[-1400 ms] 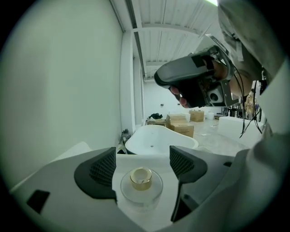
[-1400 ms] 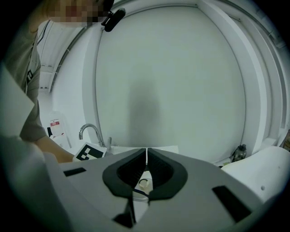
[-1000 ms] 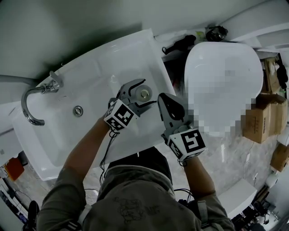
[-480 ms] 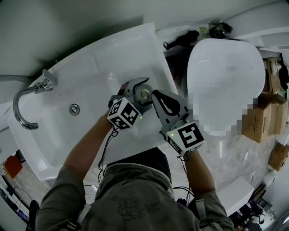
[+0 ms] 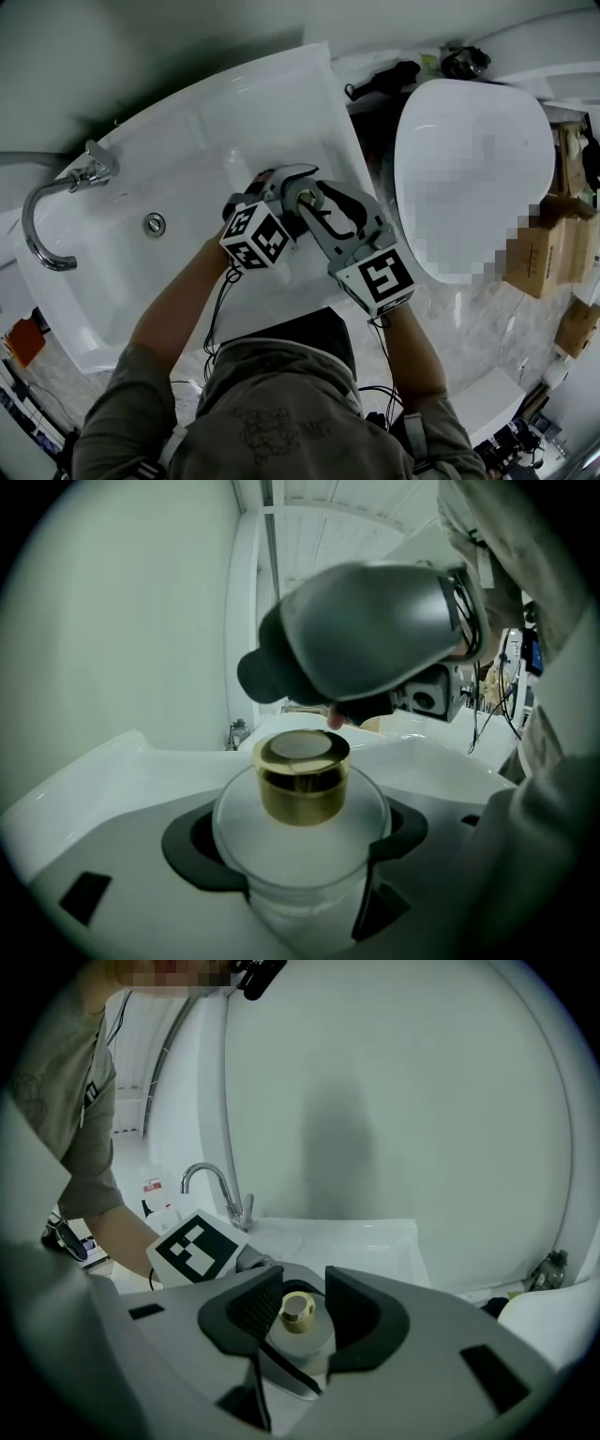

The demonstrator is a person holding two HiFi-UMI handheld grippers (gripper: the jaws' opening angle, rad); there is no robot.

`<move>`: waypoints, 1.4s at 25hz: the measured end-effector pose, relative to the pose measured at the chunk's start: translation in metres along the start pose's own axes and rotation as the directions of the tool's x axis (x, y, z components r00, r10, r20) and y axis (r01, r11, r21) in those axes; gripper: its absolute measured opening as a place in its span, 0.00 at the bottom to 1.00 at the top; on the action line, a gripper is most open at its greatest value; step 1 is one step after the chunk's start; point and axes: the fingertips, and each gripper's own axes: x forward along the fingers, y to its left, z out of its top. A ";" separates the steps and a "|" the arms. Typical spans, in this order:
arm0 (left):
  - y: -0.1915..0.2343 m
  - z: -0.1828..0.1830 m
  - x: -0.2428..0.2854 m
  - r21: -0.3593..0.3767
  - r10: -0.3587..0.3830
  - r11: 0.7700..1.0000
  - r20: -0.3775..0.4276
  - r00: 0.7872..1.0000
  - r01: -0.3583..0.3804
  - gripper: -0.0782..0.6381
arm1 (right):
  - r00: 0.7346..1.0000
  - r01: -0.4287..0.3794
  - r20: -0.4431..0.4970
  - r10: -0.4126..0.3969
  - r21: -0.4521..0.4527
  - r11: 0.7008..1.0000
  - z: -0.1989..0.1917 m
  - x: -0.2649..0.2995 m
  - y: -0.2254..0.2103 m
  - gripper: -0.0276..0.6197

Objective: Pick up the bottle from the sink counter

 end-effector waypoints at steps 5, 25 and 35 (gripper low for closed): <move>-0.005 -0.001 -0.002 0.029 -0.039 0.999 -0.001 0.999 0.039 0.59 | 1.000 -0.008 -0.014 0.008 -0.022 1.000 -0.013 0.005 0.006 0.31; -0.011 -0.004 -0.006 0.009 -0.055 0.998 -0.012 0.998 0.055 0.59 | 1.000 0.024 0.009 -0.023 -0.051 0.998 -0.030 0.013 0.015 0.26; -0.015 0.027 -0.030 0.029 -0.040 0.999 -0.024 0.999 0.041 0.59 | 0.998 0.028 0.054 -0.025 -0.061 0.998 0.002 -0.008 0.029 0.26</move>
